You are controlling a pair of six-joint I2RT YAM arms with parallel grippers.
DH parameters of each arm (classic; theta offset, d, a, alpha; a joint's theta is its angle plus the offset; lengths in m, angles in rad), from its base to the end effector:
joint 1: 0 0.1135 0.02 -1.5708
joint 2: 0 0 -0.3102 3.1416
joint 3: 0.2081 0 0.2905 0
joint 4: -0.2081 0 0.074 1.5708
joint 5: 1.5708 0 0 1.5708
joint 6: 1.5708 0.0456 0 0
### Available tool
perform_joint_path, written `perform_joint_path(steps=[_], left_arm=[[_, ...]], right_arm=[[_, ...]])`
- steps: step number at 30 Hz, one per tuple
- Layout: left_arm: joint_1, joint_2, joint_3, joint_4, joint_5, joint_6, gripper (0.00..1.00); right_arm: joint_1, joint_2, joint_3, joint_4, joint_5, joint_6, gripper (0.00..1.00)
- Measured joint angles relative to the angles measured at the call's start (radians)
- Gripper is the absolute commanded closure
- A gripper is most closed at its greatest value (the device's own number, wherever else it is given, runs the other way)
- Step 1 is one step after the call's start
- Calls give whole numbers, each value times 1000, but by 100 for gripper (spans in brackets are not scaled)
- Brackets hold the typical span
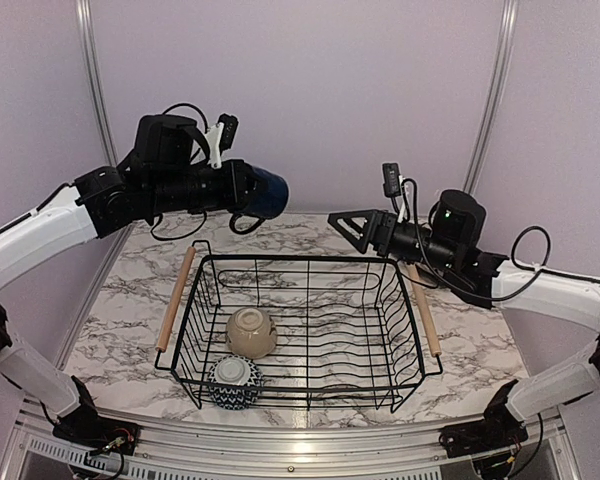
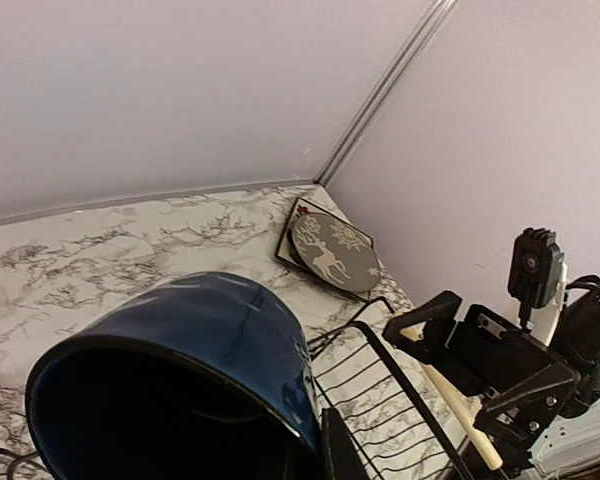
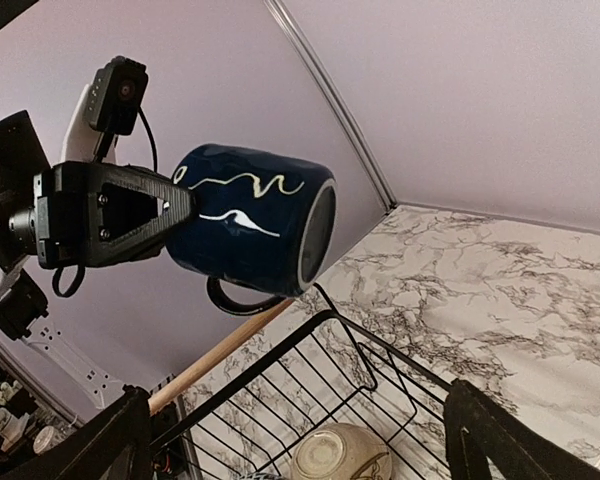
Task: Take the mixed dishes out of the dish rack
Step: Place the cup at the center of the board.
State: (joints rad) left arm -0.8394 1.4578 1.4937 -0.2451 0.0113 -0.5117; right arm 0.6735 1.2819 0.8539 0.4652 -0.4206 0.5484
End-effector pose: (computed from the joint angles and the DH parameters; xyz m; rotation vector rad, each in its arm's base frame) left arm 0.2560 -0.2861 0.4671 0.3166 1.8621 -0.9650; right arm 0.2469 0.2208 0.3518 -0.4667 1.6195 1.2674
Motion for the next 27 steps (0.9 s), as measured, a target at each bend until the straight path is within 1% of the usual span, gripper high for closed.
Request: perform_joint_path(steps=[4, 7, 11, 17, 21, 27], left_arm=[[43, 1, 114, -155, -197, 98, 100], [132, 11, 157, -245, -282, 139, 100], [272, 49, 159, -362, -356, 187, 100], [441, 119, 124, -472, -356, 241, 100], [477, 207, 121, -499, -356, 266, 100], [528, 386, 164, -543, -305, 286, 100]], right_arm=[[0, -22, 0, -42, 12, -26, 2], [0, -40, 0, -77, 23, -47, 2], [0, -66, 0, -119, 41, -71, 2], [0, -78, 3, -162, 52, -95, 3], [0, -73, 16, -187, 56, -104, 3], [0, -71, 31, -196, 57, -108, 3]])
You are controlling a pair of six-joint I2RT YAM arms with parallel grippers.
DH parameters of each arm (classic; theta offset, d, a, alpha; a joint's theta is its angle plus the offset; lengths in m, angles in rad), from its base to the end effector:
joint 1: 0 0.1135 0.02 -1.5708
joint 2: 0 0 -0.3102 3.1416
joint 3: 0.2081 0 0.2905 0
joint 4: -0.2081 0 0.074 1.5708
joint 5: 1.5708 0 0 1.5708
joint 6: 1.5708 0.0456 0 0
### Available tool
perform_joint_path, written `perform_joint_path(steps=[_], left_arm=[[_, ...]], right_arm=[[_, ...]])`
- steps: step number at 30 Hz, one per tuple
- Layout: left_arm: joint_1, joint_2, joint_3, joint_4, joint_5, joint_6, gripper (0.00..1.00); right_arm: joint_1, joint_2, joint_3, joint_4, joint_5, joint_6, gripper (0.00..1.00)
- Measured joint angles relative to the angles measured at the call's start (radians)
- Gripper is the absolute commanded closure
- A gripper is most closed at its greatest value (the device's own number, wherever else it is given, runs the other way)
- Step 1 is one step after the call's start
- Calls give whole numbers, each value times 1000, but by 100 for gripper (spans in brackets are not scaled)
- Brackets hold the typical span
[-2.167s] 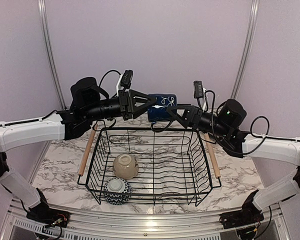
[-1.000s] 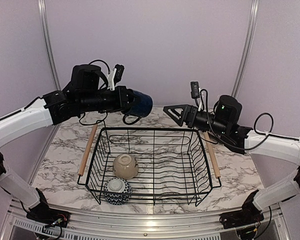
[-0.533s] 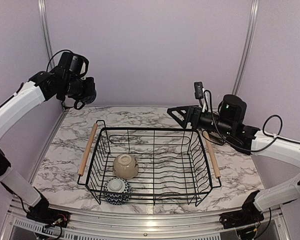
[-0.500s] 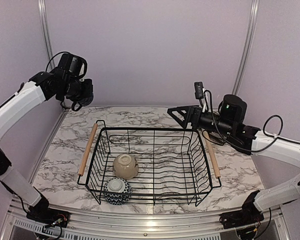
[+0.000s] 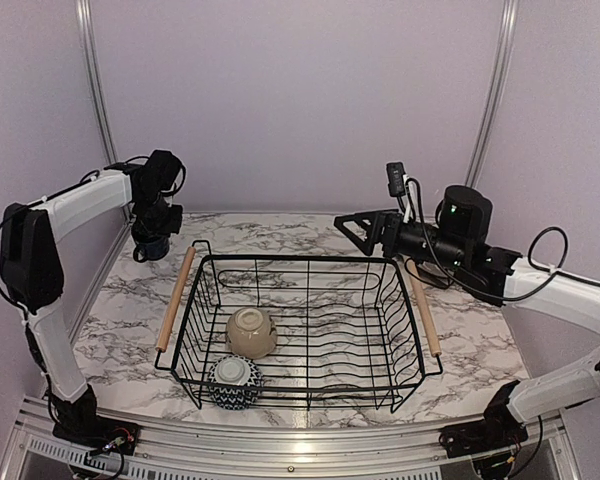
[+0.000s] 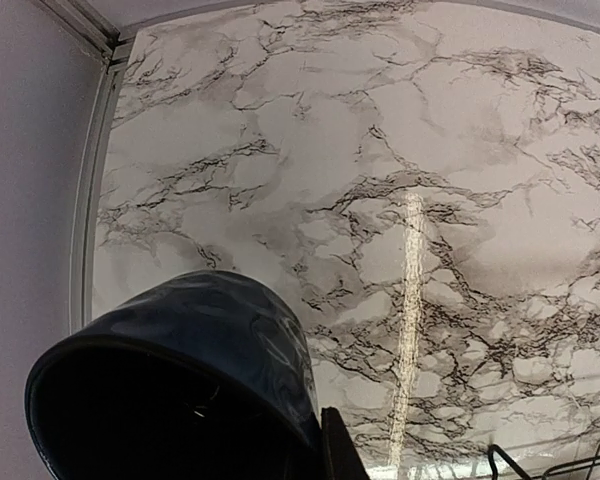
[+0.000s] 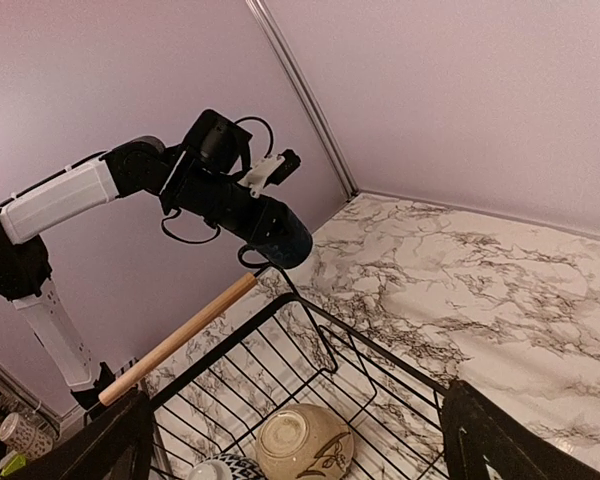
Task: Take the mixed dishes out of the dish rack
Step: Place the cup at the center of the board.
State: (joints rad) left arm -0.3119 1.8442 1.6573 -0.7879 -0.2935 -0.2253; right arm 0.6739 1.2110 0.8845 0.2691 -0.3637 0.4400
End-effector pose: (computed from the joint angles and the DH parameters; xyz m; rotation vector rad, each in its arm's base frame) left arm 0.4421 -0.1287 0.3210 -0.0051 2.4916 0.1518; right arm 0.2365 0.2097 0.3628 -0.4992 1.6799 1.1313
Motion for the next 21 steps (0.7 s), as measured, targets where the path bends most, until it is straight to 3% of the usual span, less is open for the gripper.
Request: perform_joint_path(steps=[7, 21], left_arm=[[48, 143, 92, -12, 27, 6, 100], [76, 284, 141, -4, 77, -24, 100]], right_arm=[[0, 9, 1, -10, 0, 0, 4], [6, 42, 1, -17, -11, 4, 4]])
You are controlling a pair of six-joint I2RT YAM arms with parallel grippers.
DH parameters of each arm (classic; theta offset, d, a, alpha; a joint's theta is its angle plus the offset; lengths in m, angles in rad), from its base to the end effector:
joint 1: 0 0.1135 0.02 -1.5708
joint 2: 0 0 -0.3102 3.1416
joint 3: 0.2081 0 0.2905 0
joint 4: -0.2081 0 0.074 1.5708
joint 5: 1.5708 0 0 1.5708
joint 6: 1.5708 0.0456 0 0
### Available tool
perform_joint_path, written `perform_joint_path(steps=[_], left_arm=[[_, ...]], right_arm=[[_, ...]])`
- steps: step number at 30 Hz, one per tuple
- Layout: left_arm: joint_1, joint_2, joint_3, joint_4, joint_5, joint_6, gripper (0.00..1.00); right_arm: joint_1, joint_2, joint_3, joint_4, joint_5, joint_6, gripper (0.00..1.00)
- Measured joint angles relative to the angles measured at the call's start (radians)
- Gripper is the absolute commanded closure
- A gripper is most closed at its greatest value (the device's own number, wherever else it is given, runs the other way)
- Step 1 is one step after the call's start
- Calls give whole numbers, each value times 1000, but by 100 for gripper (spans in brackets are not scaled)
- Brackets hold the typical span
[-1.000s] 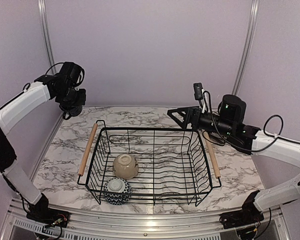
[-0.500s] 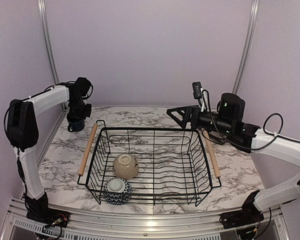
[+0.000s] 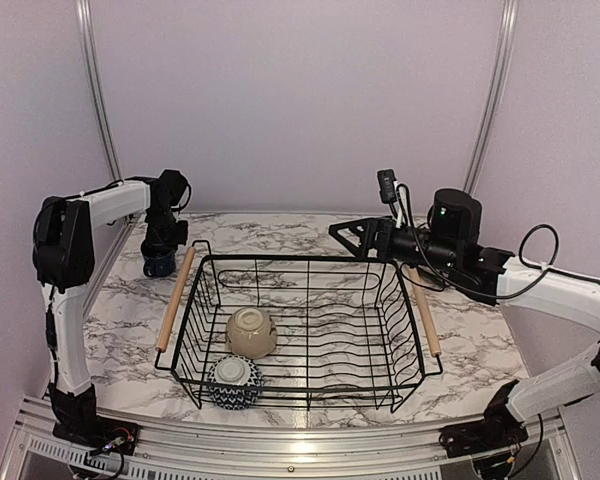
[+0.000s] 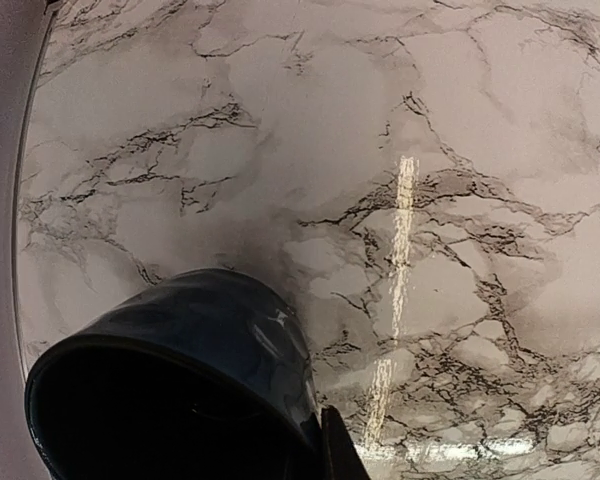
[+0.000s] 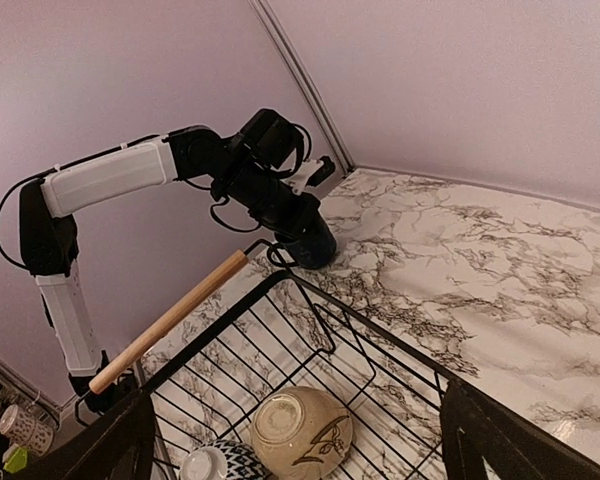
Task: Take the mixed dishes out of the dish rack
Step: Place the cup at the center of the board, then grab the bowl from the dish rack.
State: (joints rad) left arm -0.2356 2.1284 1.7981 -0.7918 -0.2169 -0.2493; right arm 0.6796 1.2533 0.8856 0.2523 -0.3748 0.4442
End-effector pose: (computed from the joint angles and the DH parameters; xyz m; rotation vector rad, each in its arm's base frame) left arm 0.5117 -0.1128 0.2345 -0.0841 2.6520 0.1350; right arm 0.2428 0.2176 0.3486 -0.5107 1.7428 1.1372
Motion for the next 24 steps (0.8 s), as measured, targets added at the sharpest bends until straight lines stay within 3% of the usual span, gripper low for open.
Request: perform_joint_path(steps=[5, 14, 24], left_arm=[[3, 22, 0, 11, 16, -16, 99], [5, 19, 0, 29, 6, -13, 63], [6, -80, -1, 23, -40, 4, 35]], right_arm=[[2, 0, 0, 0, -1, 4, 4], [22, 22, 3, -5, 0, -3, 5], [137, 191, 232, -231, 25, -150, 5]])
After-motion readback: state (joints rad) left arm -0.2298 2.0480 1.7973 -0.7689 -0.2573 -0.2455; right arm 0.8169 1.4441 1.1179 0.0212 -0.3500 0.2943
